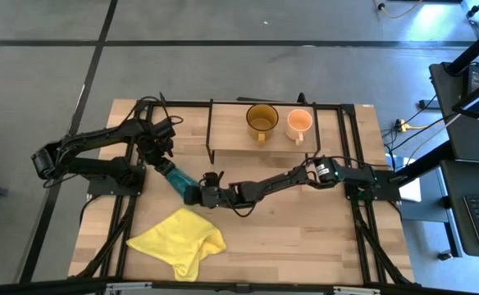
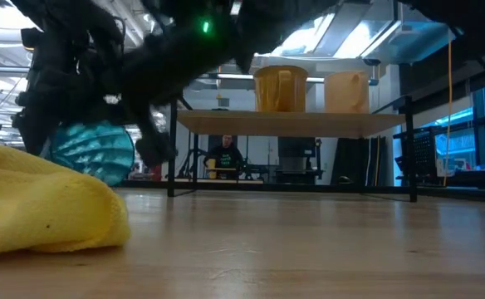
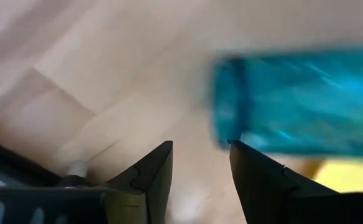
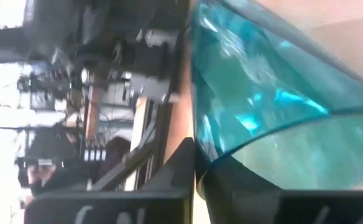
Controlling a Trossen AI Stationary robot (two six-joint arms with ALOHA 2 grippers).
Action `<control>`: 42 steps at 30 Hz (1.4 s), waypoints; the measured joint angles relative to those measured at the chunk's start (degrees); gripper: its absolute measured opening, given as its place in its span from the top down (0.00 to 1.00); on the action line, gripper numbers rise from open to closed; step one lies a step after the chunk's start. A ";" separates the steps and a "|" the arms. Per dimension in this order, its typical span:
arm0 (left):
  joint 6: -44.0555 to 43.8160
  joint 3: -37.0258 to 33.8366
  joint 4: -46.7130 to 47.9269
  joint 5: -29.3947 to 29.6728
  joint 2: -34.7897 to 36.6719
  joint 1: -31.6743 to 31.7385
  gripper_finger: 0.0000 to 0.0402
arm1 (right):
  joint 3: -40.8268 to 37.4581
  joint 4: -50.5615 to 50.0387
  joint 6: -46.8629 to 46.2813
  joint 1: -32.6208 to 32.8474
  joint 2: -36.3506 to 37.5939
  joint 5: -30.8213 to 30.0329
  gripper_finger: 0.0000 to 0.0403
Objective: Stack small to large cups/mugs on shelf
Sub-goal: Put the blue glass on the shelf
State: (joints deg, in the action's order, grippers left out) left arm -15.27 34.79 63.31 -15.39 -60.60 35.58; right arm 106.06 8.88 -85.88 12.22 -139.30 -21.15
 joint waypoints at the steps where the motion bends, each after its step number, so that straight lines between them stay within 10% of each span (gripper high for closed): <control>1: -0.60 0.00 -0.24 1.16 0.00 0.29 0.62 | 0.00 -1.43 1.12 0.32 0.72 0.36 0.95; 25: -5.63 0.00 -7.59 -2.98 -0.02 -0.84 0.62 | 0.68 -36.17 39.30 4.88 21.33 -1.85 0.96; 37: -6.49 0.00 -7.63 -2.73 -0.02 -0.85 0.62 | 28.57 -76.60 49.93 7.62 19.91 2.86 0.96; 42: -7.12 0.00 -7.72 -2.71 -0.03 -0.84 0.62 | 28.06 -82.82 51.79 7.44 21.52 8.36 0.96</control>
State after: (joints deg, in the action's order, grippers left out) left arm -22.39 34.79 55.59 -18.11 -60.63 34.74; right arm 134.13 -73.95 -34.09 19.66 -117.78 -12.79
